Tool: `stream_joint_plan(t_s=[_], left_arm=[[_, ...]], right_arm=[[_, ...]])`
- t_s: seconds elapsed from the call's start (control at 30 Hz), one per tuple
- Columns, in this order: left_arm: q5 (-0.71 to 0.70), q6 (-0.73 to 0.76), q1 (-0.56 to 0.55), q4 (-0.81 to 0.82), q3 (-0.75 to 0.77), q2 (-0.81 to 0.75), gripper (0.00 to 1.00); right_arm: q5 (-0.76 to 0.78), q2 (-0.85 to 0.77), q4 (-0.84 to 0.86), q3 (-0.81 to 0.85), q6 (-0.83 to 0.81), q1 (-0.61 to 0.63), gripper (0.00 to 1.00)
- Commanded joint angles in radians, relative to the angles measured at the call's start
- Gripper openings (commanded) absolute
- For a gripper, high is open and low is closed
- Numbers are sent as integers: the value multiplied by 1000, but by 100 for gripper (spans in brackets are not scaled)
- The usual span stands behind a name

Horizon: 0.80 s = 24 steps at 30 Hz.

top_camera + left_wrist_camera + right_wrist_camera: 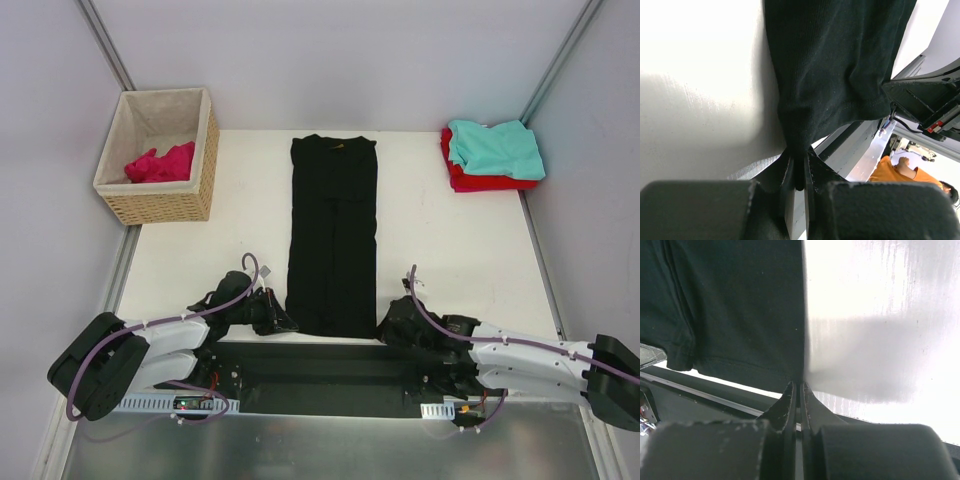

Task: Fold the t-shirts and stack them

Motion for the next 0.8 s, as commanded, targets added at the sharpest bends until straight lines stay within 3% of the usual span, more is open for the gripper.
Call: stream_joint_plan(t_s=[0.0,0.2,0.47,0.77], left_arm=[[-56,28,-9,-69,1,-5,3],[-50,31,-9,-78,6,-44,2],[-93,40,-9,-233,-2,-239,0],[-85,29,-9,-233,-11,-241,0]], right_arm=[[28,32,-113,-10,-12,3,1],[63,52,-147,50,-60,3,1],[100,-60,-251,53,-71,3,1],[94,-62,-247,53,-71,3,1]])
